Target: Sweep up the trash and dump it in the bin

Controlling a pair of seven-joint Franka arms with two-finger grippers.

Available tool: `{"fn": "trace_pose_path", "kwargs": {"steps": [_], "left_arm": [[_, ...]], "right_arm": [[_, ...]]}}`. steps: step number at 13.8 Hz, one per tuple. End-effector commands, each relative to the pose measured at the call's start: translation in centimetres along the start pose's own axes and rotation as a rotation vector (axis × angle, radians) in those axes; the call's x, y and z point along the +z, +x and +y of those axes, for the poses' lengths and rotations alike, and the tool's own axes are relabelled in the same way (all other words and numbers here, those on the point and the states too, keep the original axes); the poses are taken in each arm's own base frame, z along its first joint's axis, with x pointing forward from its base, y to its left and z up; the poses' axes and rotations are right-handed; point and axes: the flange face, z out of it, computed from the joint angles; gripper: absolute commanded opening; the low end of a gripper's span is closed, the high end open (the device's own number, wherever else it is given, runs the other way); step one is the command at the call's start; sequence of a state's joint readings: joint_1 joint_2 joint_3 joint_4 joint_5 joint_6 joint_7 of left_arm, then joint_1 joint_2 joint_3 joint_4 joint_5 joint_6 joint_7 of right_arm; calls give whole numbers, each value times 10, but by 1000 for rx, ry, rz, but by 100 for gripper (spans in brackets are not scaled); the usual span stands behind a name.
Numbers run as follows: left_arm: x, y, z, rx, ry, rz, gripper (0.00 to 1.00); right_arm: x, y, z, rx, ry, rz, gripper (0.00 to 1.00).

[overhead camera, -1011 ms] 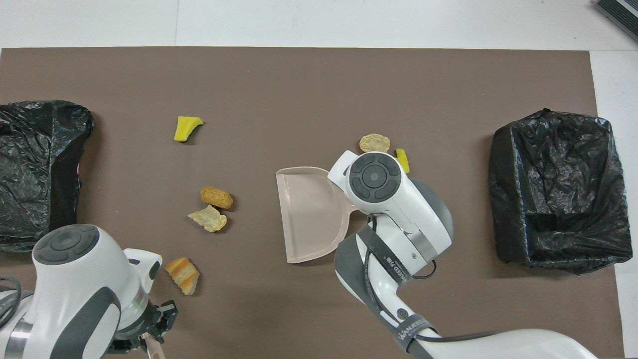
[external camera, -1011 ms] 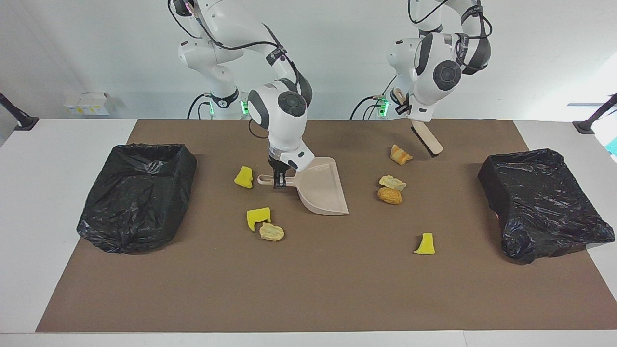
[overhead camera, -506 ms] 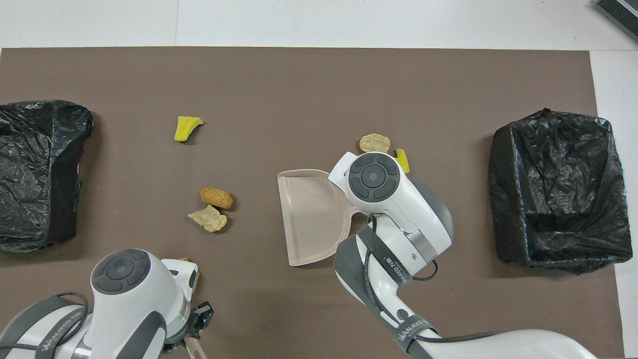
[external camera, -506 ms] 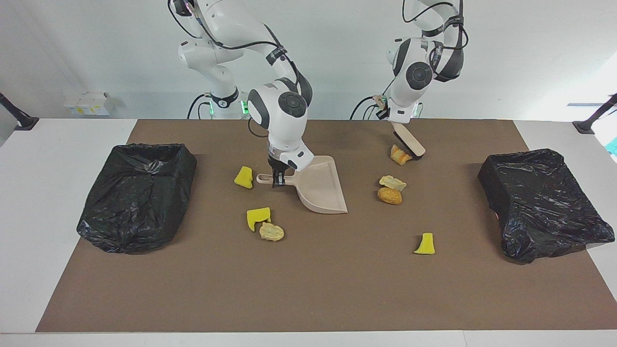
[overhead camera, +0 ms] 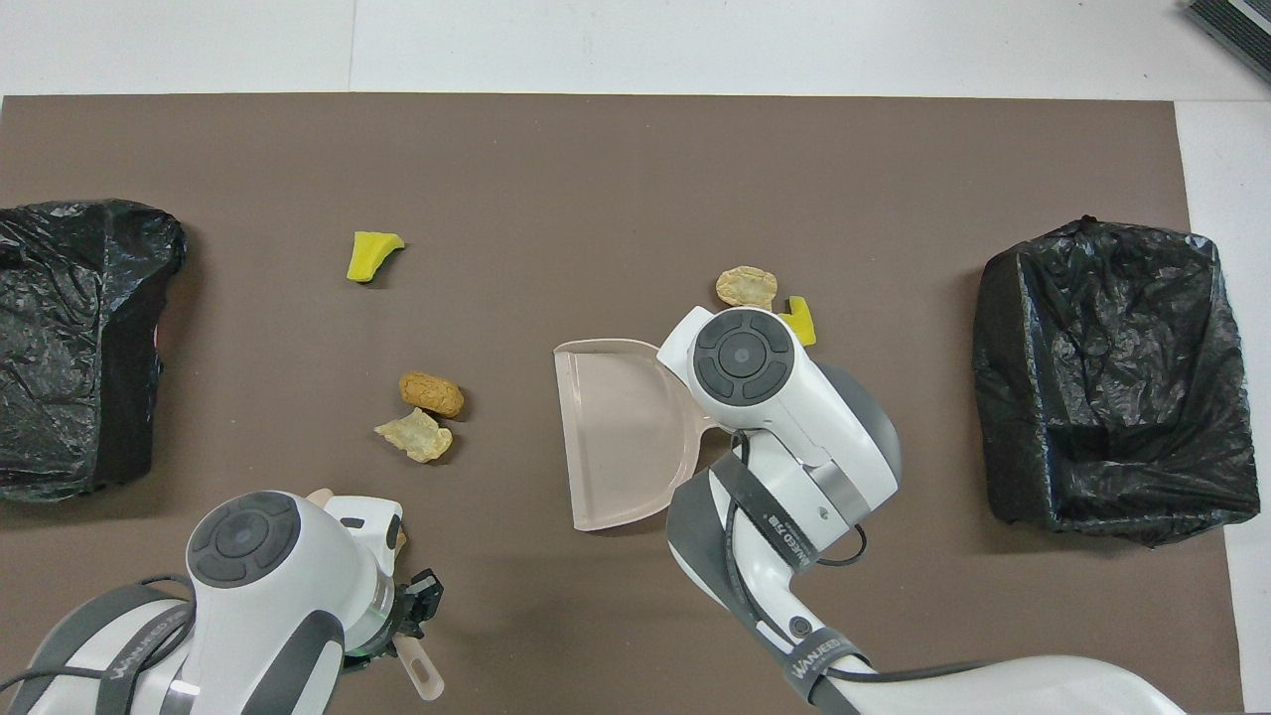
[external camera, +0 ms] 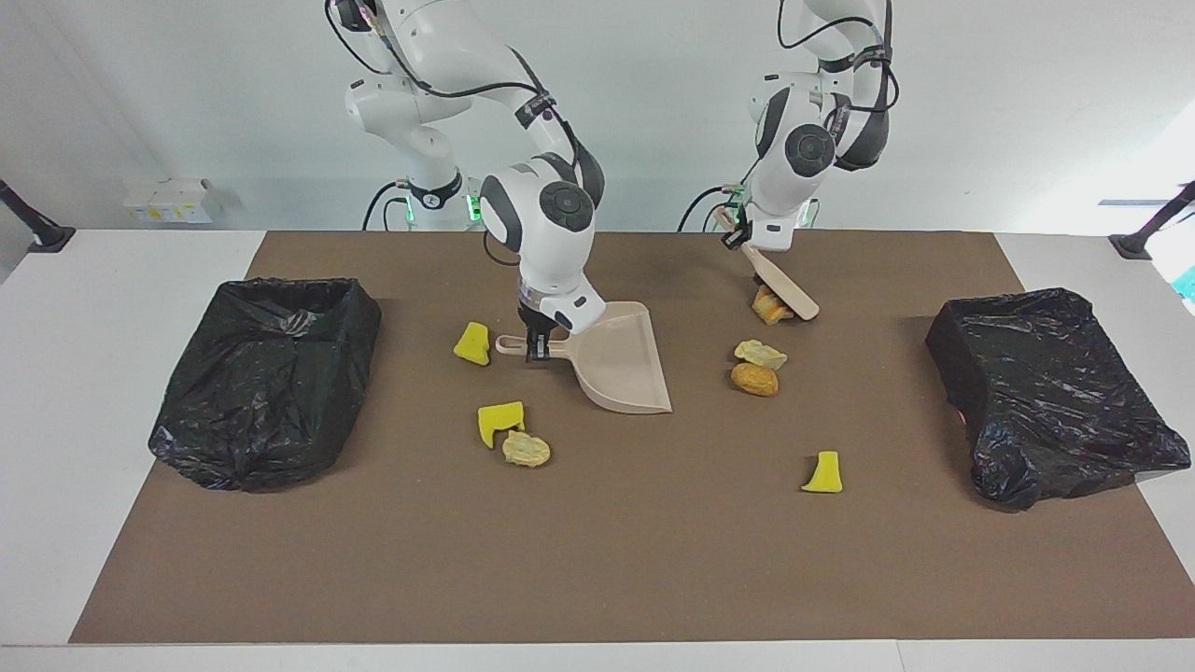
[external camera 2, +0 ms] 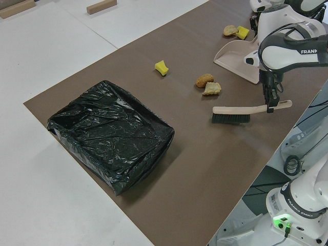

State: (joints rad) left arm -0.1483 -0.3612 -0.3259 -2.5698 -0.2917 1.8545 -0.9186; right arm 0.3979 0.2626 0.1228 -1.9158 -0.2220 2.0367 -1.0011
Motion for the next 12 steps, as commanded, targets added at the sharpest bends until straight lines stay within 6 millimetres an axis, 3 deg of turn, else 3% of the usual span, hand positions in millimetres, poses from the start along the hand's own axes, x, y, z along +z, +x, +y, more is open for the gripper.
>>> {"fn": "trace_pose_path", "kwargs": {"steps": [1, 3, 6, 12], "left_arm": [[5, -13, 13, 9, -13, 8, 0], [3, -16, 19, -2, -38, 30, 0], [-13, -9, 50, -5, -88, 40, 0], [-18, 29, 86, -10, -149, 40, 0]], "right_arm": [[0, -4, -7, 55, 4, -28, 0], [0, -4, -7, 86, 4, -28, 0], [1, -5, -7, 135, 9, -32, 0], [1, -6, -8, 158, 13, -35, 0]]}}
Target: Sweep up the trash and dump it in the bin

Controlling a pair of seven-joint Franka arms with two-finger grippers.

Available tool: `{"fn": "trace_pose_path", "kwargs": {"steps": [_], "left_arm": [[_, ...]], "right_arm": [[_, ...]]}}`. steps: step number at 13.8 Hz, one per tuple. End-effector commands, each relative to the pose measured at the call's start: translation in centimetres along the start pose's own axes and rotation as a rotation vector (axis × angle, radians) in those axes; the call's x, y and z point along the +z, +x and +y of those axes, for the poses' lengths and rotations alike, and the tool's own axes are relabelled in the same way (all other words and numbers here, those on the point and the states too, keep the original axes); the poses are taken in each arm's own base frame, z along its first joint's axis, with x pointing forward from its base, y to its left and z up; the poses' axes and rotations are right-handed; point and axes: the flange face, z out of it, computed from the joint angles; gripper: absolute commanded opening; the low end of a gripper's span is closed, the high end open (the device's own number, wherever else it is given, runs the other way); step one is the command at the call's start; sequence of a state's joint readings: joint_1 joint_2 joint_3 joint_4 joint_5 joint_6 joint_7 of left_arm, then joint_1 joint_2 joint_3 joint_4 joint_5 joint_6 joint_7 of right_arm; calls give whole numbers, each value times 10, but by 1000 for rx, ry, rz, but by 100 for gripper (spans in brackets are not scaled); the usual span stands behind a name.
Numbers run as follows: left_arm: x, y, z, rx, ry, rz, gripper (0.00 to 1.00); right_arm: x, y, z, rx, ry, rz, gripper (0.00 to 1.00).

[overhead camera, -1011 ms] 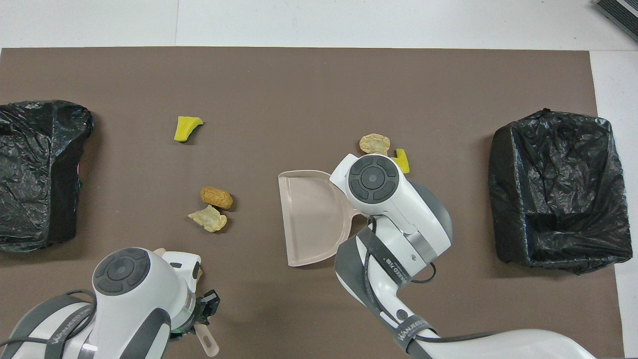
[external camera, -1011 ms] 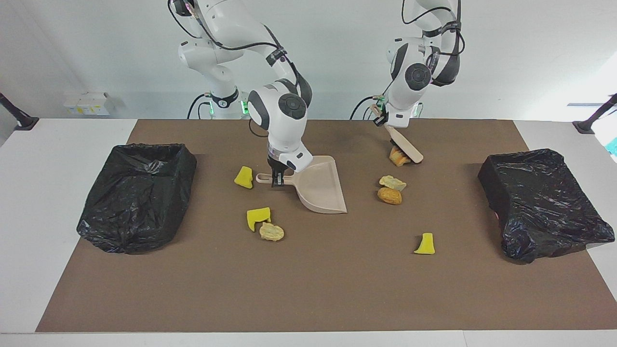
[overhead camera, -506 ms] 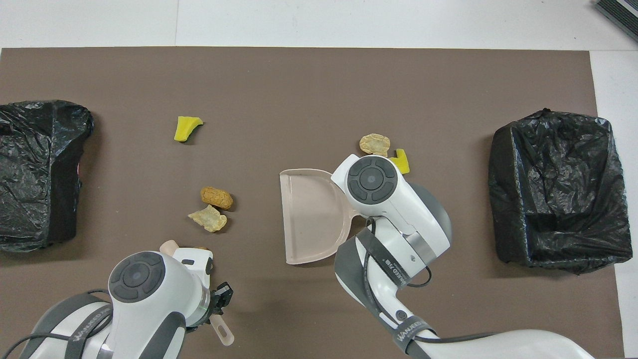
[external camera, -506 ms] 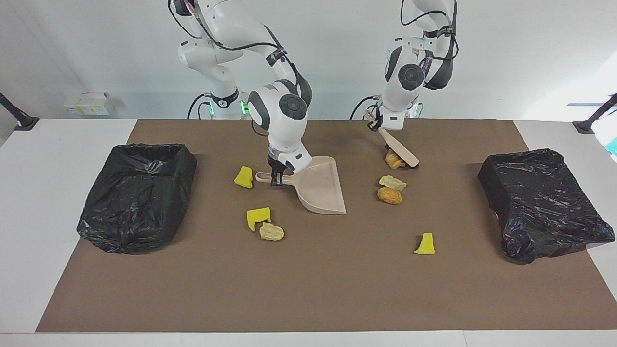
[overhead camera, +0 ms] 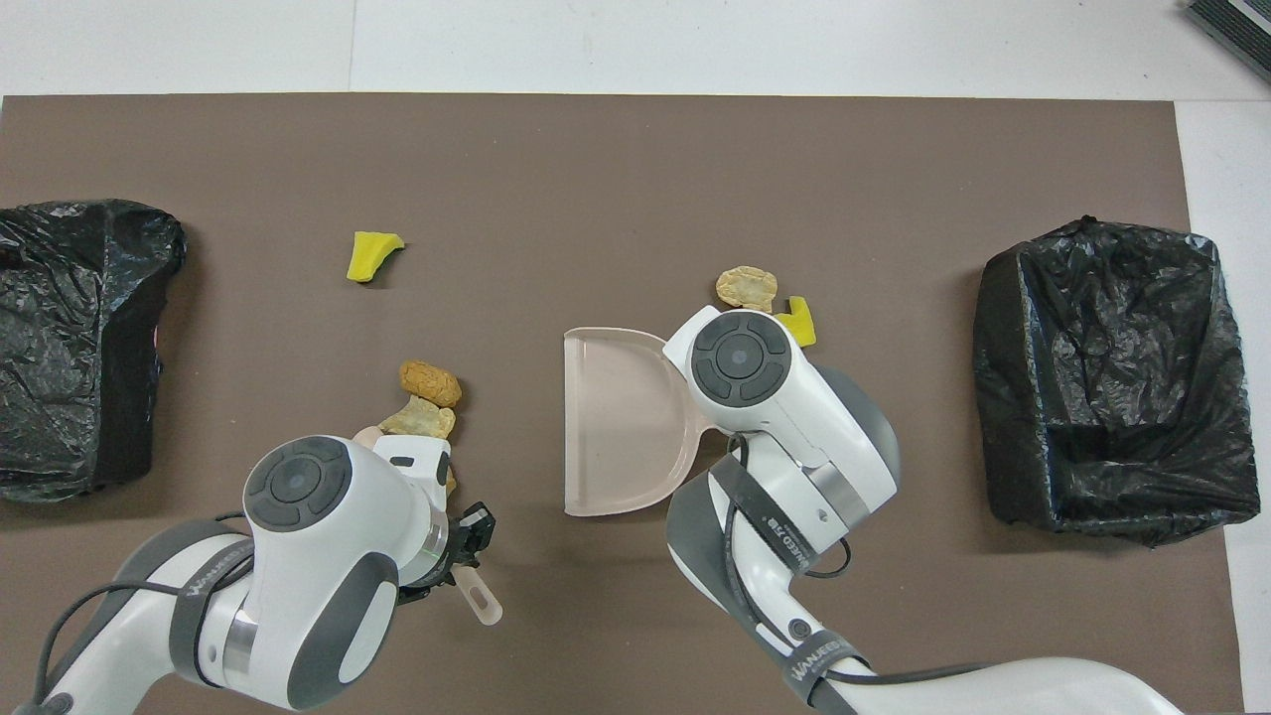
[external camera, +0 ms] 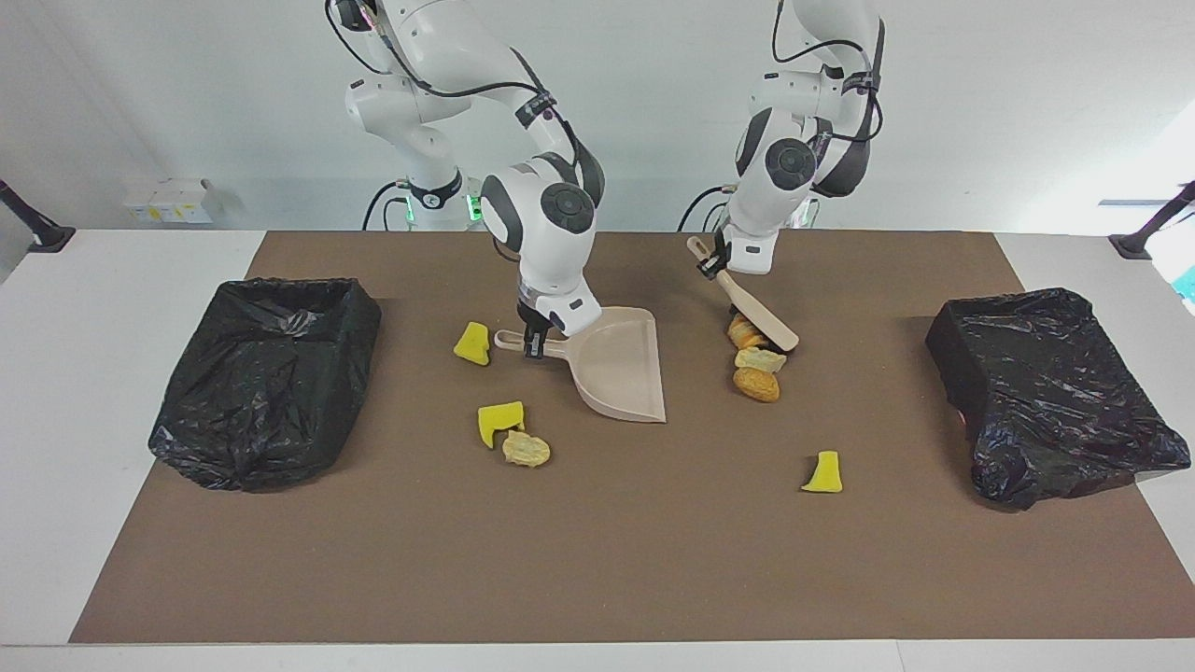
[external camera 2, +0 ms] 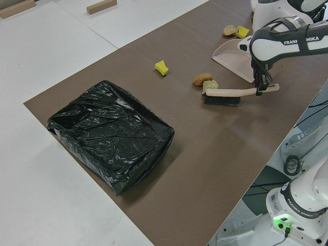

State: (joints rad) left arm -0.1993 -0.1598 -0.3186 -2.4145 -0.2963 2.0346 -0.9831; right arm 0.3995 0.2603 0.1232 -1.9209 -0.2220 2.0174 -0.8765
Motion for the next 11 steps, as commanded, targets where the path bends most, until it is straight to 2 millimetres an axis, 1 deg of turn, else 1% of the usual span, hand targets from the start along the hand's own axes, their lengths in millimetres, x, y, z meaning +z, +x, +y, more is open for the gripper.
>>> {"fn": "trace_pose_path", "kwargs": {"steps": [1, 5, 7, 8, 9, 11], "left_arm": [[-6, 14, 23, 3, -34, 13, 0], [-17, 19, 43, 93, -56, 59, 0], [-16, 15, 45, 229, -52, 65, 0], [-15, 14, 44, 266, -48, 64, 0], [-14, 10, 45, 289, -39, 61, 0], [-10, -11, 52, 423, -25, 64, 0]], "right_arm": [[-1, -6, -4, 34, -5, -23, 0], [-1, -6, -4, 35, -6, -22, 0], [-1, -6, -4, 35, -6, -22, 0], [-1, -6, -4, 35, -5, -23, 0], [-1, -6, -4, 35, -5, -23, 0], [-1, -6, -4, 35, -5, -23, 0]]}}
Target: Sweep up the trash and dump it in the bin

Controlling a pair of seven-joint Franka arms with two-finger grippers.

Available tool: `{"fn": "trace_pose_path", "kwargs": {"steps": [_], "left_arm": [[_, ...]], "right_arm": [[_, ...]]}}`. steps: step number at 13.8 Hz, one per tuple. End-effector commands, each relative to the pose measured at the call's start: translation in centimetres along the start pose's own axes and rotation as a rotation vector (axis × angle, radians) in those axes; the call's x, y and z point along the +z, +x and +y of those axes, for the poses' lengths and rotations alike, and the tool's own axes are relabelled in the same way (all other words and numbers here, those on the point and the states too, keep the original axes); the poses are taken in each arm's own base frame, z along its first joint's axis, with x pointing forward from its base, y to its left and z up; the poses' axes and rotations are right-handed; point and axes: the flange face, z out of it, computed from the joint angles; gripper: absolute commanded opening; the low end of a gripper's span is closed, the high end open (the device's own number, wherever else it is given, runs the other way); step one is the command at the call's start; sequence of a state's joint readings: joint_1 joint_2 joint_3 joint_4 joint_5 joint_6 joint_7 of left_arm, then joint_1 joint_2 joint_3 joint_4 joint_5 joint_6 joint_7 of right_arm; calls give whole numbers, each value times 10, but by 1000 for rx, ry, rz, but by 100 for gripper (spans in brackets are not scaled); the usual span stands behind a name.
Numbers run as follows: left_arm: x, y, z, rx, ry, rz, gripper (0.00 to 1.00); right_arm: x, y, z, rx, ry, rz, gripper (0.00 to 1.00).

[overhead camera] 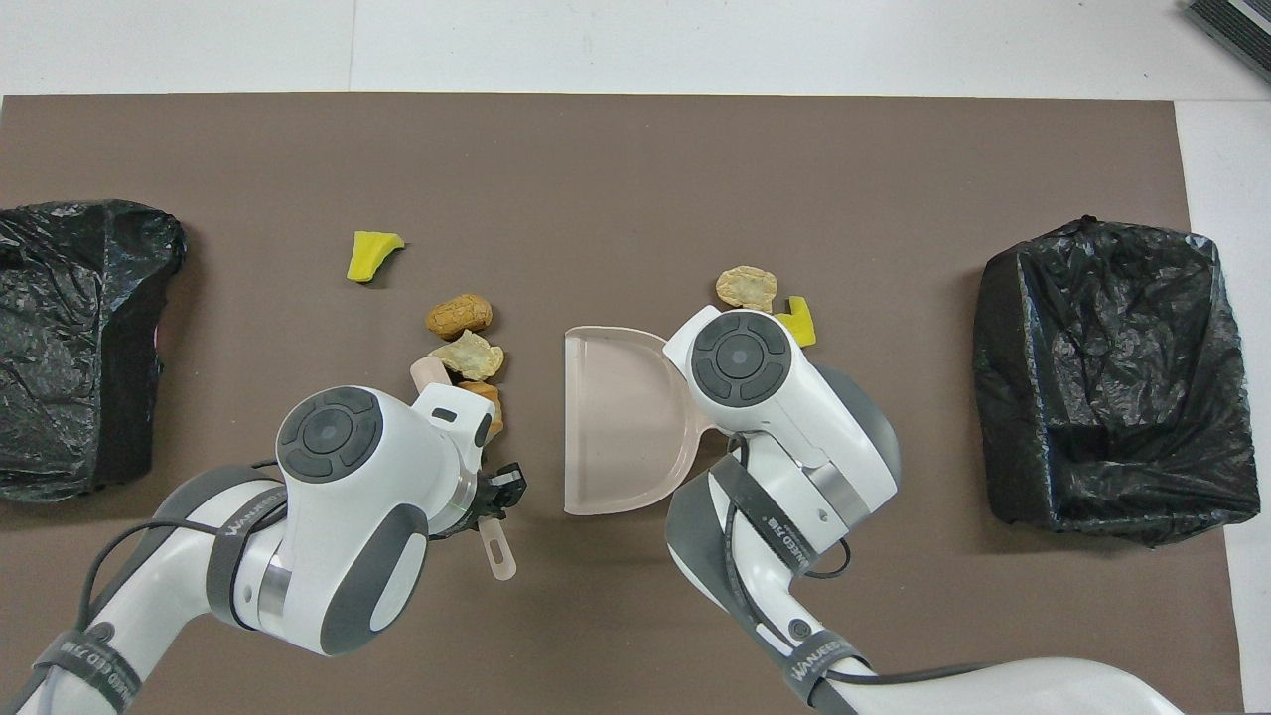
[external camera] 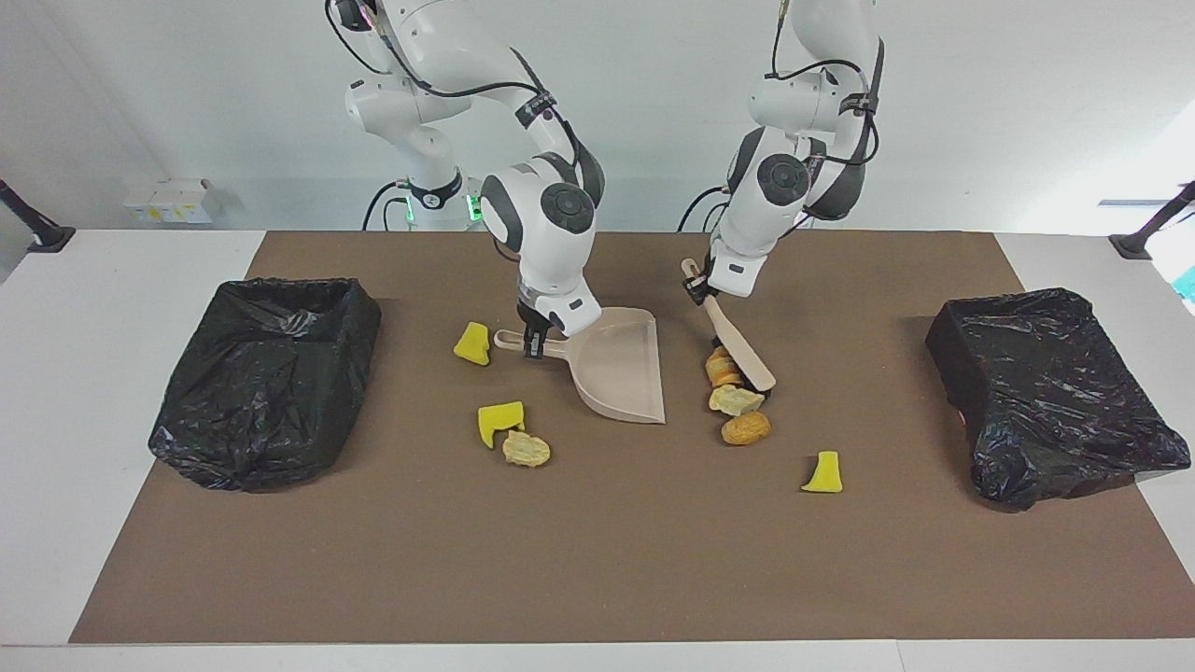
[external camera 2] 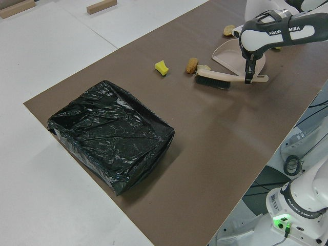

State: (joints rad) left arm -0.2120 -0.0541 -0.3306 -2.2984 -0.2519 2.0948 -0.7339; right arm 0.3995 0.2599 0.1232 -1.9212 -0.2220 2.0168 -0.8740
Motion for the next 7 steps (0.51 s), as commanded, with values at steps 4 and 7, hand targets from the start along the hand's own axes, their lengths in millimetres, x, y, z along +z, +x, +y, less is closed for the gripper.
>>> {"fn": "trace_pose_path", "kwargs": {"steps": [4, 7], "left_arm": [[7, -54, 40, 364, 21, 22, 0], [11, -96, 66, 451, -10, 16, 0]], "right_arm": [[-2, -6, -3, 33, -7, -21, 0], [-1, -6, -4, 32, -5, -22, 0]]}}
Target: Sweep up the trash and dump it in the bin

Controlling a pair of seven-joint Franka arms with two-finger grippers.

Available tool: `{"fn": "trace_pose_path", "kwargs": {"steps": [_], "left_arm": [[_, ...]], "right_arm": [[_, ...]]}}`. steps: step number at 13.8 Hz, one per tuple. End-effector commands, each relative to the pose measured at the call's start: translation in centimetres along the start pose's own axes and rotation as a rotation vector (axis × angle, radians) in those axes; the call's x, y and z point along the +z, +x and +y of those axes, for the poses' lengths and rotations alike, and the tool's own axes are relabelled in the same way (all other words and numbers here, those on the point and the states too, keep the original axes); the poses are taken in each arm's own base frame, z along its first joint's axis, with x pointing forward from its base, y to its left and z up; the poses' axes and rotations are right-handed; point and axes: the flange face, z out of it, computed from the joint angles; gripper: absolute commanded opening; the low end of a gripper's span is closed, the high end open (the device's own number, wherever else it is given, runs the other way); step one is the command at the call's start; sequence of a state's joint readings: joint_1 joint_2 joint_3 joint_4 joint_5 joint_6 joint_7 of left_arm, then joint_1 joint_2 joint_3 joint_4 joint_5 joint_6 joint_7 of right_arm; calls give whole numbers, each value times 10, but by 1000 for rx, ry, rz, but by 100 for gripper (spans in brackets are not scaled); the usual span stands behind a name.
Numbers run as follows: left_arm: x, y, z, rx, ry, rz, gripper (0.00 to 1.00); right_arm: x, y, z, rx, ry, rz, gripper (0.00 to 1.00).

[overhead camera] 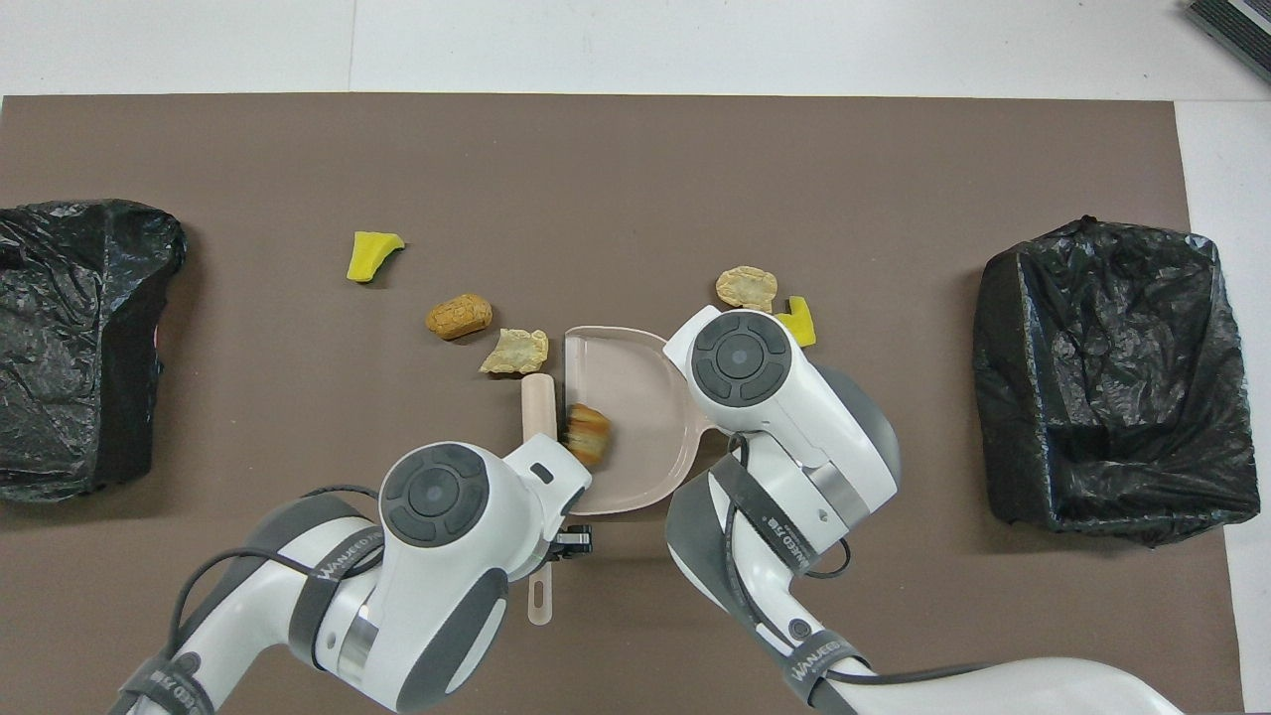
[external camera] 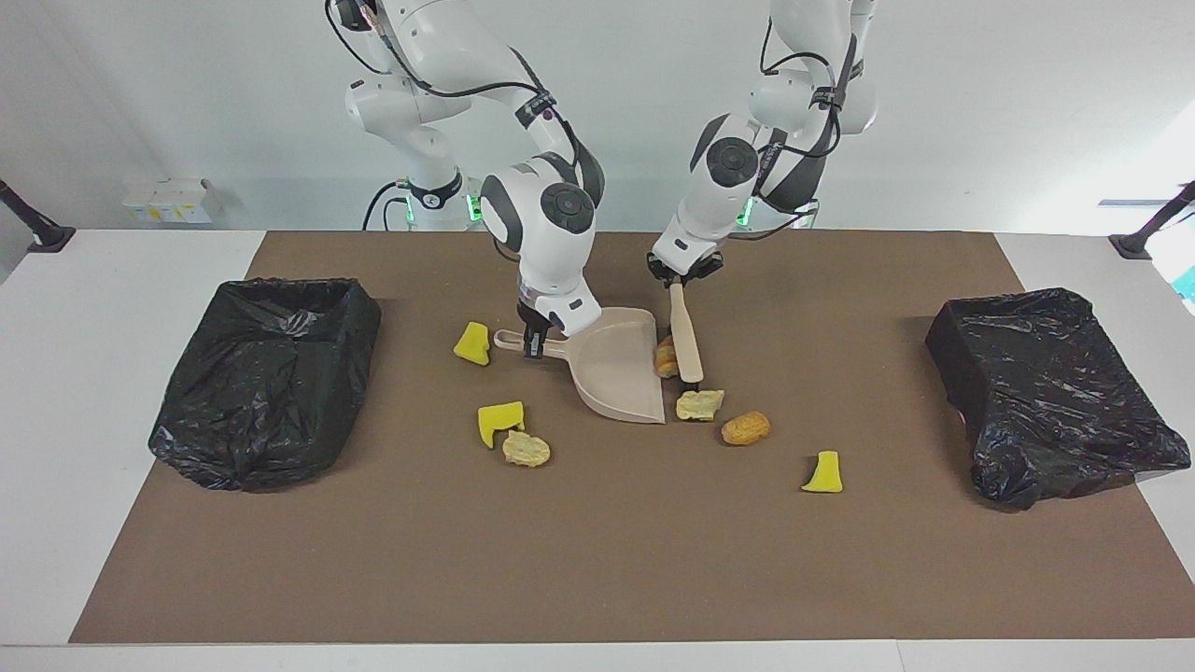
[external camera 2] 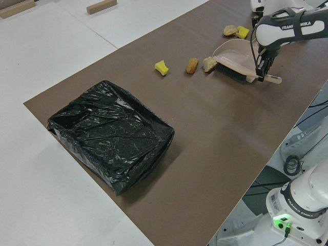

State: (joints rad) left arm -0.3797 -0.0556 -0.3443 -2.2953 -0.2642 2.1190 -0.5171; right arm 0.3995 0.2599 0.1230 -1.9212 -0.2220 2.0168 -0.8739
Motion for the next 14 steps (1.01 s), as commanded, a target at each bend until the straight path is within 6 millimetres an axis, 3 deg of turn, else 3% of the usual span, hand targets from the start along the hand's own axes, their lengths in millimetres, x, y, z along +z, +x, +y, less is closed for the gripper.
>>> {"fn": "trace_pose_path", "kwargs": {"steps": [1, 4, 6, 7, 12, 14], "left_arm": [[-5, -27, 33, 78, -40, 12, 0], [-14, -38, 57, 122, -59, 20, 0], [-25, -29, 50, 141, -53, 32, 0], [-28, -24, 41, 174, -47, 24, 0], [-84, 52, -38, 197, 26, 72, 0], [-91, 77, -62, 177, 39, 69, 0]], "right_arm": [[-1, -6, -3, 32, -6, -21, 0], [-2, -6, -3, 32, -7, -20, 0], [-2, -6, -3, 32, -7, -20, 0], [-1, -6, -3, 32, -6, -21, 0], [-1, -7, -3, 34, -6, -21, 0], [-1, -6, -3, 32, -6, -21, 0]]}}
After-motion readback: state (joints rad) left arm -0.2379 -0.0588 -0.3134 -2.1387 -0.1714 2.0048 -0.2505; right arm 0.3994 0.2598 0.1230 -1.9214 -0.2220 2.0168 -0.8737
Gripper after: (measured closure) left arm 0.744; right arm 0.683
